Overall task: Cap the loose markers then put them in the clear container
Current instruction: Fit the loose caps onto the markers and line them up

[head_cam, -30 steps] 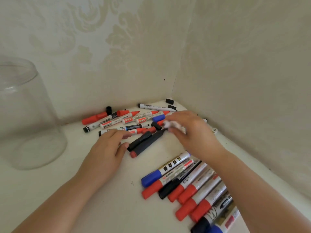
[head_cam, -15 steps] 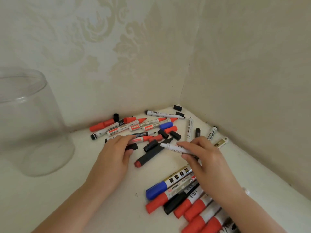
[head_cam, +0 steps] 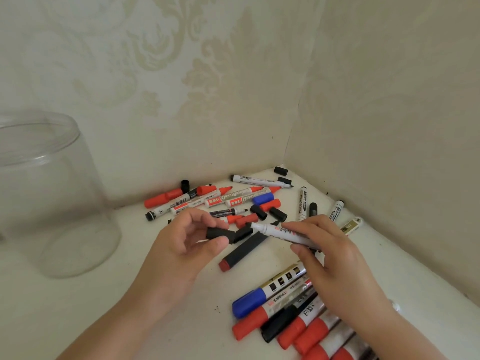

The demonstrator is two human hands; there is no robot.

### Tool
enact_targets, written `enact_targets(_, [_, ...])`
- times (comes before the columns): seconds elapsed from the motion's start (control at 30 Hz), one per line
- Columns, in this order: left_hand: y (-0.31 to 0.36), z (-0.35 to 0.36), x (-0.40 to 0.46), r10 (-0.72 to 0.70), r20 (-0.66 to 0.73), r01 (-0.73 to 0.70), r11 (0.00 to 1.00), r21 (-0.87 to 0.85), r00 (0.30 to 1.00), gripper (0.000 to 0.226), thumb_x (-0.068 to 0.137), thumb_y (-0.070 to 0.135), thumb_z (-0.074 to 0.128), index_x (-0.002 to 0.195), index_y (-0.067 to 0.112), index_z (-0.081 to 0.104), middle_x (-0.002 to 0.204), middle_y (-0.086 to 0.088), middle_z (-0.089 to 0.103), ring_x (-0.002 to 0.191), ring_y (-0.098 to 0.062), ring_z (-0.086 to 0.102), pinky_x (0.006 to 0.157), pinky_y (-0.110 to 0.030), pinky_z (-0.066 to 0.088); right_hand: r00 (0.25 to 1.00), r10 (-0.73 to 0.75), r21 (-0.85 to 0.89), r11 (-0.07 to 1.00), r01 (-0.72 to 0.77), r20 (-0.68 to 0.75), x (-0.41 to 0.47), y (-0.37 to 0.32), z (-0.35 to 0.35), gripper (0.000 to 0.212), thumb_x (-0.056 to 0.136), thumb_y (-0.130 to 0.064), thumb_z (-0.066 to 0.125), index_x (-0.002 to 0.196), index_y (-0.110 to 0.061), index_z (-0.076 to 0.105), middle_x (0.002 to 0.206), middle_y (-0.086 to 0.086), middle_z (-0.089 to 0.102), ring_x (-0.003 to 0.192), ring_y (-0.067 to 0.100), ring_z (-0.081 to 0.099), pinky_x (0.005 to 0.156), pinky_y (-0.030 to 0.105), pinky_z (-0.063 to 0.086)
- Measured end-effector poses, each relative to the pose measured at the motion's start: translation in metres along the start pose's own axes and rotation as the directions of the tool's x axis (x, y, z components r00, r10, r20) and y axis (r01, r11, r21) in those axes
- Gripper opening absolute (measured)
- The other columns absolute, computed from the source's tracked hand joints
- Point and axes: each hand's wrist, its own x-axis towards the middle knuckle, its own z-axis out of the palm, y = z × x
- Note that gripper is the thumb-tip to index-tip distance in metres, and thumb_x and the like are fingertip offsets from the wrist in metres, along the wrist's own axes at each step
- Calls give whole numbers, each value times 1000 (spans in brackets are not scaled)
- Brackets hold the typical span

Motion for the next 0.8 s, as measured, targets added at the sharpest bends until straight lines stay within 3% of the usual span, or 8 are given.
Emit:
enact_targets(0.1, [0, -2, -1, -7, 21, 10, 994, -109, 1000, 33, 68, -11, 72, 84, 12, 54, 82, 6, 71, 81, -5, 67, 64, -11, 50, 1000, -11, 4, 1000, 11, -19, 0, 0, -1, 31, 82, -15, 57, 109, -27, 64, 95, -12, 57, 90, 0, 51, 84, 9, 38])
enact_targets(0.23, [0, -2, -3, 7, 35, -5, 999, -53, 999, 38, 69, -16, 67, 84, 17, 57, 72, 13, 60, 78, -2, 64, 65, -13, 50, 999, -28, -8, 1000, 27, -41, 0, 0, -1, 31, 80, -15, 60, 107, -31, 63, 94, -13, 57, 88, 1, 51, 76, 17, 43])
enact_targets(0.4, [3, 0, -4, 40, 37, -40, 999, -2, 999, 41, 69, -19, 64, 82, 20, 59, 67, 15, 55, 71, 3, 59, 61, -11, 48, 994, -72, -66, 996, 67, -82, 0, 0, -2, 32, 77, -18, 59, 106, -33, 64, 93, -13, 56, 87, -4, 48, 86, 21, 38])
enact_targets(0.53, [2, 0, -4, 63, 100, -61, 998, -21, 993, 39, 65, -5, 71, 79, 30, 62, 70, 12, 56, 78, -4, 62, 62, -16, 51, 988, -119, -116, 987, 107, -98, 0, 0, -3, 32, 77, -17, 60, 105, -31, 65, 92, -10, 57, 85, -3, 45, 91, 12, 27])
enact_targets(0.63, [1, 2, -5, 60, 155, -61, 998, 4, 986, 37, 63, 3, 70, 81, 33, 61, 75, 11, 58, 83, -5, 64, 72, -20, 54, 984, -154, -117, 983, 143, -87, 1, 1, -2, 28, 81, -24, 56, 107, -33, 64, 93, -10, 57, 85, 2, 48, 93, 17, 27])
enact_targets(0.73, [-2, 7, -10, 61, 166, -84, 987, 135, 984, 43, 70, -3, 73, 84, 36, 60, 85, 13, 63, 87, -4, 64, 72, -13, 49, 975, -213, -164, 966, 201, -59, 0, 1, -1, 28, 83, -26, 53, 107, -34, 64, 93, -10, 57, 89, 5, 49, 91, 26, 31])
enact_targets(0.8, [-2, 9, -11, 81, 164, -118, 965, 233, 983, 40, 73, 3, 72, 86, 39, 60, 94, 19, 63, 91, 0, 63, 72, -8, 47, 968, -245, -188, 954, 232, -46, 1, 1, -1, 27, 83, -27, 53, 107, -37, 64, 93, -10, 59, 90, 6, 49, 88, 30, 31])
